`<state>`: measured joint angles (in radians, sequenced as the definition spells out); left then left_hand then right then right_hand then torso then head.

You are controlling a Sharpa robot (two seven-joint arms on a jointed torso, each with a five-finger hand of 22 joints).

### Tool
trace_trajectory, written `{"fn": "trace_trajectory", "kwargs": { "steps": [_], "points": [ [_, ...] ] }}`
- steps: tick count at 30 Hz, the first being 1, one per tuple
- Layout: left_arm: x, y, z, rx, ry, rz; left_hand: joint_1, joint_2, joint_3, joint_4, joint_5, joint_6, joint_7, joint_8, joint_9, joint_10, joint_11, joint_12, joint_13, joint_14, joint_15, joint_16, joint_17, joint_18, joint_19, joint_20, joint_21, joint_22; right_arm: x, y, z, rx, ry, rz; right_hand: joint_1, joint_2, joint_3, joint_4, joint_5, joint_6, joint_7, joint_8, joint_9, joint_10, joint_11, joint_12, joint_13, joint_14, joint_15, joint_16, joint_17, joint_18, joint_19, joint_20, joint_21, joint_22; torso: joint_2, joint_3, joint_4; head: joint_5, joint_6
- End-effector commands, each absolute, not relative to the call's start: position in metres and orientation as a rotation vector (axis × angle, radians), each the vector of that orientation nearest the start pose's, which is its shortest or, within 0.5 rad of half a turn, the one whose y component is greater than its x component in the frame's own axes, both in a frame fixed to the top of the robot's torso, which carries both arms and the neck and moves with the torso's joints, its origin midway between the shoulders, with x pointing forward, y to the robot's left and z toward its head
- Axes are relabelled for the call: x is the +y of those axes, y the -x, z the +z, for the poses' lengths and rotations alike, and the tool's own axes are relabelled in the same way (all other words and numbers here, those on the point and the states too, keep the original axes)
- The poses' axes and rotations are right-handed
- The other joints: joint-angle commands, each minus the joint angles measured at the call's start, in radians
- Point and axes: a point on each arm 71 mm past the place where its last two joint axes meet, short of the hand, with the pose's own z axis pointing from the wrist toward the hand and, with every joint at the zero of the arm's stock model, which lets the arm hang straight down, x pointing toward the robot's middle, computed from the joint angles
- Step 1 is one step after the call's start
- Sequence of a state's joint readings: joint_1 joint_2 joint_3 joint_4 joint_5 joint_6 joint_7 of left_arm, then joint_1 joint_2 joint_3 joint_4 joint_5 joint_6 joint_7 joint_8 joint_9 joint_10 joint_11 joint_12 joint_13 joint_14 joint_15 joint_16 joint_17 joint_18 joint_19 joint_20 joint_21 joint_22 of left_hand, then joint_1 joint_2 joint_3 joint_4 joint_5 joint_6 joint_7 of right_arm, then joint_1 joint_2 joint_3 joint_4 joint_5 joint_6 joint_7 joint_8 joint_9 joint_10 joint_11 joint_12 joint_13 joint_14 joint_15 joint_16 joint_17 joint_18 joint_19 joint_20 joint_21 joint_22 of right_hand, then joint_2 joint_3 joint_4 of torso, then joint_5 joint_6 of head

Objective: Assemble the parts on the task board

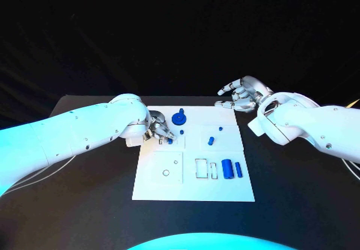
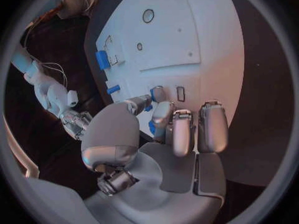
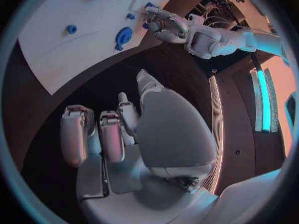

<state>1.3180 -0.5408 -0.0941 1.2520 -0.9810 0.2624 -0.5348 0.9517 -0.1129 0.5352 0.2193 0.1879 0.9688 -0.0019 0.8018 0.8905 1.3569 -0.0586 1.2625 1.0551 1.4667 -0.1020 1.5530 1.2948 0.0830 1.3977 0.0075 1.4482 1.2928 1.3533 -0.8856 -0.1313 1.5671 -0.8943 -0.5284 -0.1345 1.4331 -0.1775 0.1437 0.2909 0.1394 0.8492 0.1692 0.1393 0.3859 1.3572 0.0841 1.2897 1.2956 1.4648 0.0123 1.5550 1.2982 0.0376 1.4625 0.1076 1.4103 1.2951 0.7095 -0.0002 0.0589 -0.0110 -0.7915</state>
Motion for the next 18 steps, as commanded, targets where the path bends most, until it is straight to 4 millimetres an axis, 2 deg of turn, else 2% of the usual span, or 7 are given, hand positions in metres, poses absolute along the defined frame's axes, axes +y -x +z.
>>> {"fn": "trace_trajectory", "kwargs": {
  "steps": [1, 9, 13, 14, 18],
  "points": [
    [0.138, -0.526, -0.205, 2.407, 0.089, -0.421, -0.001, -0.018, -0.030, 0.009, -0.018, 0.017, -0.002, -0.004, 0.023, 0.022, -0.006, 0.001, 0.019, 0.104, -0.008, 0.018, 0.276, -0.027, 0.023, -0.004, 0.017, 0.017, -0.227, -0.497, -0.141, 1.587, -0.437, 0.789, -0.020, 0.013, -0.003, -0.002, 0.003, 0.008, 0.001, 0.017, -0.008, -0.013, 0.000, -0.003, 0.024, 0.095, -0.004, -0.007, 0.231, 0.001, 0.038, 0.003, -0.007, 0.176, 0.000, -0.0002, -0.0003, 0.001, 0.000],
    [0.141, -0.526, -0.205, 2.397, 0.098, -0.424, 0.004, -0.026, -0.053, 0.027, -0.022, 0.017, -0.002, -0.007, 0.026, 0.021, -0.006, 0.001, 0.020, 0.104, -0.008, 0.018, 0.276, -0.027, 0.022, -0.004, 0.016, 0.015, -0.227, -0.497, -0.141, 1.586, -0.437, 0.789, -0.022, 0.012, -0.004, -0.001, 0.003, 0.007, 0.001, 0.017, -0.008, -0.012, 0.001, -0.003, 0.024, 0.094, -0.004, -0.008, 0.229, 0.002, 0.038, 0.003, -0.009, 0.175, 0.000, -0.0002, -0.0009, 0.002, 0.003],
    [0.142, -0.525, -0.203, 2.384, 0.110, -0.435, 0.010, -0.041, -0.089, 0.054, -0.026, 0.014, -0.001, -0.011, 0.031, 0.019, -0.006, 0.001, 0.023, 0.104, -0.008, 0.018, 0.276, -0.027, 0.020, -0.004, 0.014, 0.013, -0.228, -0.498, -0.141, 1.585, -0.438, 0.788, -0.022, 0.012, -0.004, -0.001, 0.003, 0.007, 0.001, 0.017, -0.008, -0.012, 0.001, -0.003, 0.024, 0.094, -0.004, -0.008, 0.229, 0.002, 0.038, 0.003, -0.009, 0.175, 0.000, -0.0004, -0.0010, 0.003, 0.005],
    [0.144, -0.525, -0.202, 2.378, 0.120, -0.441, 0.011, -0.046, -0.108, 0.068, -0.046, 0.008, 0.000, -0.013, 0.035, 0.015, -0.005, -0.003, 0.018, 0.104, -0.008, 0.018, 0.276, -0.026, 0.020, -0.004, 0.013, 0.013, -0.228, -0.498, -0.141, 1.585, -0.438, 0.787, -0.022, 0.012, -0.004, -0.001, 0.003, 0.007, 0.001, 0.017, -0.008, -0.012, 0.001, -0.003, 0.024, 0.094, -0.004, -0.008, 0.229, 0.002, 0.038, 0.003, -0.009, 0.175, -0.001, -0.0002, -0.0006, 0.002, 0.007],
    [0.149, -0.526, -0.194, 2.354, 0.162, -0.469, 0.006, -0.044, -0.129, 0.073, -0.062, -0.004, 0.004, -0.017, 0.039, 0.003, -0.002, -0.014, 0.004, 0.104, -0.007, 0.017, 0.275, -0.024, 0.013, -0.004, 0.007, 0.000, -0.229, -0.498, -0.141, 1.583, -0.439, 0.786, -0.025, 0.012, -0.005, -0.001, 0.003, 0.007, 0.001, 0.017, -0.008, -0.012, 0.001, -0.002, 0.024, 0.094, -0.004, -0.008, 0.228, 0.002, 0.037, 0.003, -0.009, 0.175, -0.002, -0.0003, 0.0005, 0.001, 0.011]
  ]
}}
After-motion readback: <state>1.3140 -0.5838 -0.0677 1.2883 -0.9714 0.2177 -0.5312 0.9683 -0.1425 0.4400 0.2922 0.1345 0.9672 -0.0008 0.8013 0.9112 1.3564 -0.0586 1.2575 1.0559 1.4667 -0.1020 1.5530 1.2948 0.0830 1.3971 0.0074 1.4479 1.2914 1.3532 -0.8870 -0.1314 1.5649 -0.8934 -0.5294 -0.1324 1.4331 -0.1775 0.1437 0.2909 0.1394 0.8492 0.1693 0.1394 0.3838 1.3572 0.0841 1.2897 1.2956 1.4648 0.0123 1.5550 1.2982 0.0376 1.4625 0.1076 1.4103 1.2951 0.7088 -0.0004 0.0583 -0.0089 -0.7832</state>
